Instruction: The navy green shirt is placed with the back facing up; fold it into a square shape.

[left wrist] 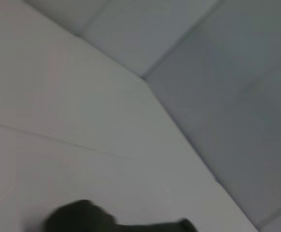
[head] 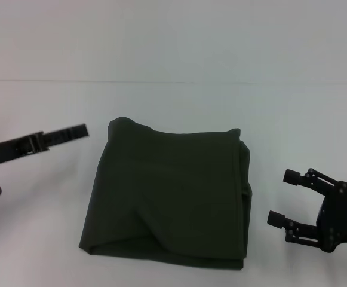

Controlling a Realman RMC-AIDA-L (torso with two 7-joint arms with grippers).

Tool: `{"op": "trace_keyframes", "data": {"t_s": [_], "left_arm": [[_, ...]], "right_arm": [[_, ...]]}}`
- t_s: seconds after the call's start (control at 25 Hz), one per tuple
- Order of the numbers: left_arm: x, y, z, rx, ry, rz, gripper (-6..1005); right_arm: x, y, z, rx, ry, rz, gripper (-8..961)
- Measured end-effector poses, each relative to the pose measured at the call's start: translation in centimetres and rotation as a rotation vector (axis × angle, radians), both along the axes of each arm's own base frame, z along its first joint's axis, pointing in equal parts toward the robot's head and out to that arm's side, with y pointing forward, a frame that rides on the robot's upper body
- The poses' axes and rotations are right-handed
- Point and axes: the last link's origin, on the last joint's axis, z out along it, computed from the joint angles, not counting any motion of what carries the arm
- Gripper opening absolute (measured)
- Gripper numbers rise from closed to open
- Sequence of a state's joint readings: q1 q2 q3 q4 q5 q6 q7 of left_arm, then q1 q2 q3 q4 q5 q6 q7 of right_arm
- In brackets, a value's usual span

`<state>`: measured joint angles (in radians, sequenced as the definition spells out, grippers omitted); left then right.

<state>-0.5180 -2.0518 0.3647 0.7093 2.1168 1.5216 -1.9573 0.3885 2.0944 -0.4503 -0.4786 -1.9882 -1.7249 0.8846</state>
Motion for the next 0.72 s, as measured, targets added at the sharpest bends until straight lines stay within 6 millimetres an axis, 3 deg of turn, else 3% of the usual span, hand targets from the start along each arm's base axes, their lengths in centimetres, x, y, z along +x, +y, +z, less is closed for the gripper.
{"op": "trace_keyframes", "data": {"t_s": [0.12, 0.32, 0.72], "left_arm": [[1.9, -2.5, 0.0, -0.069, 0.019, -0.263, 925], [2.2, -5.6, -1.0, -0.092, 0.122, -0.503, 942], [-1.8, -9.3, -3.3, -0.016, 0.285, -0.497, 954]], "right_arm": [[-0.3, 0.1, 0.0, -0.009, 0.001, 0.017, 927], [-0.1, -0.5, -0.5, -0.025, -0.008, 0.028, 927], [3.2, -3.6, -2.4, 0.075, -0.070, -0.075, 927]]}}
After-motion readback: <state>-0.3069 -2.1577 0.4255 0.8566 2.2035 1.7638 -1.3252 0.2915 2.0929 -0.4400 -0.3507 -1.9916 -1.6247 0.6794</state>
